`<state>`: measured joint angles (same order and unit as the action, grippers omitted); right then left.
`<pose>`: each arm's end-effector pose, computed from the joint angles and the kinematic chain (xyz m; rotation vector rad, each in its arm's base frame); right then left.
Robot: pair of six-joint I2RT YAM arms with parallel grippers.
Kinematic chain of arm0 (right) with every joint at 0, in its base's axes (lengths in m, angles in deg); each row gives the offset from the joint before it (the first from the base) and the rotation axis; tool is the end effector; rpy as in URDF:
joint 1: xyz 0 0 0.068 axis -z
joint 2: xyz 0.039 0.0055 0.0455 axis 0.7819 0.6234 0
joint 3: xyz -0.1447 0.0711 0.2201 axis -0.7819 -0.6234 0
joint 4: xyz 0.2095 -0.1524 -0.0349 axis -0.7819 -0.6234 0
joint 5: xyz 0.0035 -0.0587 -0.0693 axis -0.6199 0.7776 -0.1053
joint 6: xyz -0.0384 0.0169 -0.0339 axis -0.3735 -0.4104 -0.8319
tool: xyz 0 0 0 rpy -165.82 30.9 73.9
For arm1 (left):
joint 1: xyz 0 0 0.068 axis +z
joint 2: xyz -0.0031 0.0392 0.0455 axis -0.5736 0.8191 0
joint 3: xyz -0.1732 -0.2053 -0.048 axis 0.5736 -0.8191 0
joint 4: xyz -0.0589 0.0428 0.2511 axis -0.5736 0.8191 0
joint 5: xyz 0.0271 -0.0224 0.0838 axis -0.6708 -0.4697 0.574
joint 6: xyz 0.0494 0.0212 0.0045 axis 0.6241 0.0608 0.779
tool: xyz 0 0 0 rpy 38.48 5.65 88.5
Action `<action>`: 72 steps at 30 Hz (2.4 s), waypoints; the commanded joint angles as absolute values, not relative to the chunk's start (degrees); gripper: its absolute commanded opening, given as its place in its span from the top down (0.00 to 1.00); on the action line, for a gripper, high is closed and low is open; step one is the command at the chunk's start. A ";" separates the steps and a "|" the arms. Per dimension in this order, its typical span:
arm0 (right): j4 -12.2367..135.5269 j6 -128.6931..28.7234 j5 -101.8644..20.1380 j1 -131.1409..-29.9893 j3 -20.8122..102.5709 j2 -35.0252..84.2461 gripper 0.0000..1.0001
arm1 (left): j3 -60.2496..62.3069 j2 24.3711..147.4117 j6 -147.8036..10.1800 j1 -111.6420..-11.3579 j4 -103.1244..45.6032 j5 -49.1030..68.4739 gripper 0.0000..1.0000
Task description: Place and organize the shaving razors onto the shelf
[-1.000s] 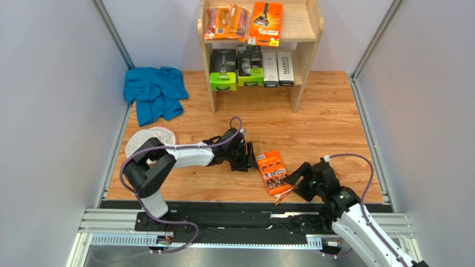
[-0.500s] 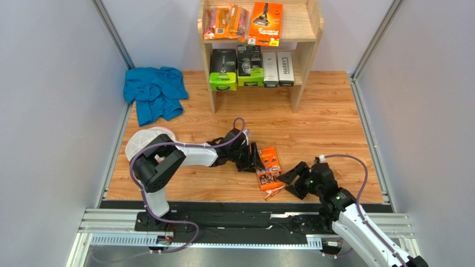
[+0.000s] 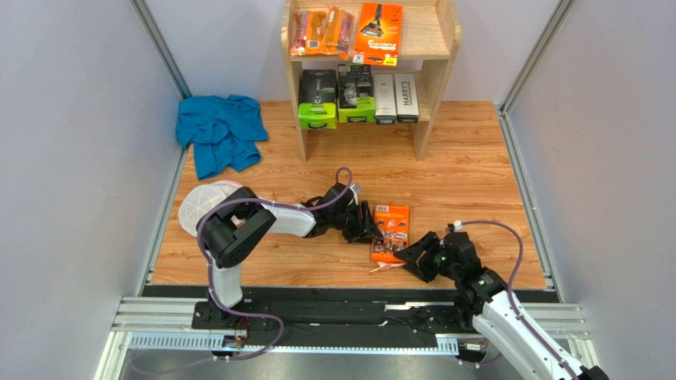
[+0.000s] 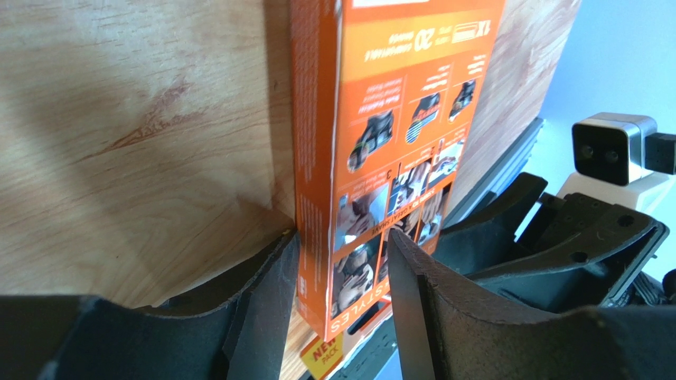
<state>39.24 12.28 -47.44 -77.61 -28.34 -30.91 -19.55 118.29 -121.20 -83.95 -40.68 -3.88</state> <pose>0.0979 0.0579 0.1310 0.8020 2.4272 1.0513 0.2305 -0.2848 0.1227 -0.1238 2.6990 -1.2813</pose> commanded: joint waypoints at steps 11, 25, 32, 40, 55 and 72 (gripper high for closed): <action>38.51 12.81 -48.96 -77.81 -29.92 -33.01 0.71 | -22.27 121.23 -122.10 -85.27 -37.64 -1.65 0.45; 38.42 10.88 -45.44 -77.89 -27.29 -32.39 0.89 | -23.94 120.18 -121.66 -85.27 -39.22 -2.79 0.46; 38.51 9.91 -45.53 -77.81 -25.27 -30.90 0.91 | -25.61 115.87 -119.90 -85.19 -36.51 -1.83 0.39; 39.39 10.35 -45.61 -77.81 -24.12 -30.72 0.92 | -27.19 113.24 -120.16 -85.19 -35.53 -2.44 0.36; 41.76 10.70 -46.32 -77.89 -23.07 -29.05 0.92 | -39.49 115.42 -137.02 -87.21 -63.46 -2.45 0.34; 39.04 4.99 -35.59 -77.01 -18.68 -24.66 0.17 | -42.23 124.21 -142.84 -88.79 -75.34 1.60 0.44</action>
